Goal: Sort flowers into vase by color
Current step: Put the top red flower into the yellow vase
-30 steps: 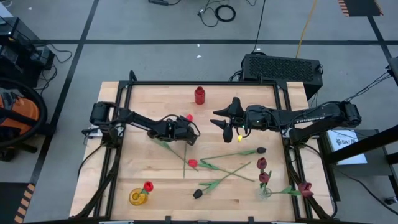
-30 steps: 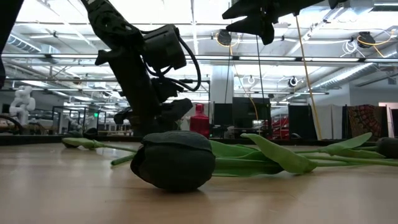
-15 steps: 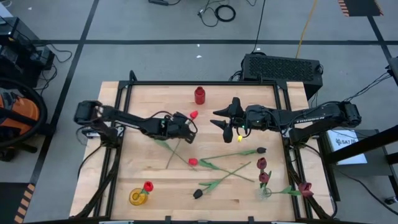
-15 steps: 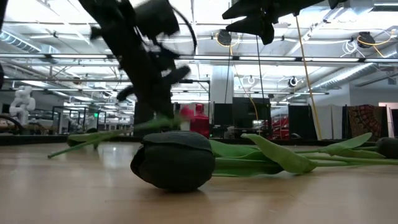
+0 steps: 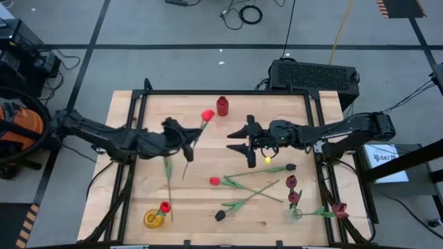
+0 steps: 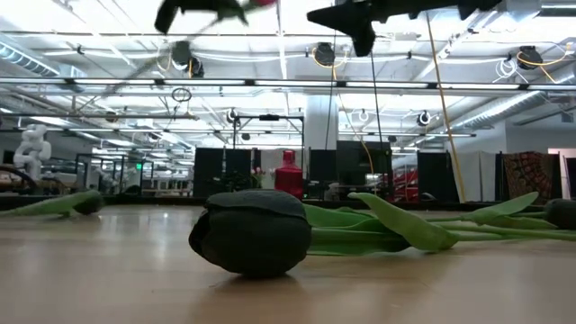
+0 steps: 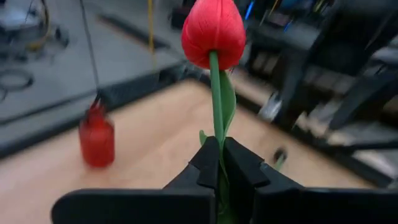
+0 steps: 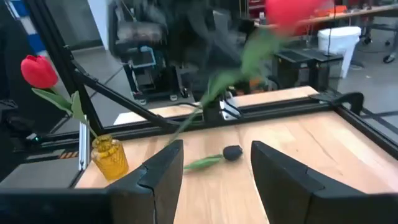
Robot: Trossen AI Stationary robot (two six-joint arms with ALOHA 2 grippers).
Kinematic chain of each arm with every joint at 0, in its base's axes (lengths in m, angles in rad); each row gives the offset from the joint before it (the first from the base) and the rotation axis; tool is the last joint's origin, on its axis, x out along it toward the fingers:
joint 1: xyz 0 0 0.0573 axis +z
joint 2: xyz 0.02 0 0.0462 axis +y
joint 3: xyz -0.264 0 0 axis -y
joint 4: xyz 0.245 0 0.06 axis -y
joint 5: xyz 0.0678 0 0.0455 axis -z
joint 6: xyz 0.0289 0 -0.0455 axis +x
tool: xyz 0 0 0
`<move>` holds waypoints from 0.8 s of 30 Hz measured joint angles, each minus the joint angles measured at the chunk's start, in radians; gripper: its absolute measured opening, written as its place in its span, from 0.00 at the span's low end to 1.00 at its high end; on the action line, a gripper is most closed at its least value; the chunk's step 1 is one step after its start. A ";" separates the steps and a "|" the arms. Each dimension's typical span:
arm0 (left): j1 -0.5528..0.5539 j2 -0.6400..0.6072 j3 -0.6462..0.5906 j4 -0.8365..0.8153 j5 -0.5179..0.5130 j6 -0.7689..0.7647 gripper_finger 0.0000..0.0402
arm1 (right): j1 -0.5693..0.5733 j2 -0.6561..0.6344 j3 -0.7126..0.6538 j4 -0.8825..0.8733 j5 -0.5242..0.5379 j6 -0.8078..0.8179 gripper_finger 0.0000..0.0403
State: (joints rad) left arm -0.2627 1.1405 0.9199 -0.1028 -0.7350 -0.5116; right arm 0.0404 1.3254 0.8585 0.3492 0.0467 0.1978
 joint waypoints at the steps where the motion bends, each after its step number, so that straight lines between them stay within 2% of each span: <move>1: -0.007 -0.019 0.000 0.029 -0.008 0.034 0.04 | 0.001 0.023 0.000 0.031 0.000 0.000 0.45; 6: -0.029 -0.052 0.000 0.233 -0.011 0.208 0.04 | -0.006 0.135 0.020 0.152 -0.045 0.000 0.45; 13: -0.034 -0.005 0.000 0.495 0.001 0.406 0.04 | 0.001 0.250 0.157 0.112 -0.106 -0.016 0.45; 19: -0.035 0.062 0.001 0.654 0.160 0.445 0.03 | 0.013 0.292 0.214 0.112 -0.109 -0.027 0.45; 24: -0.035 0.108 0.000 0.741 0.182 0.500 0.03 | 0.024 0.295 0.217 0.153 -0.109 -0.027 0.45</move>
State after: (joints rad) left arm -0.2981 1.2483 0.9203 0.6381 -0.5529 -0.0114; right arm 0.0643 1.6199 1.0760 0.5018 -0.0619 0.1708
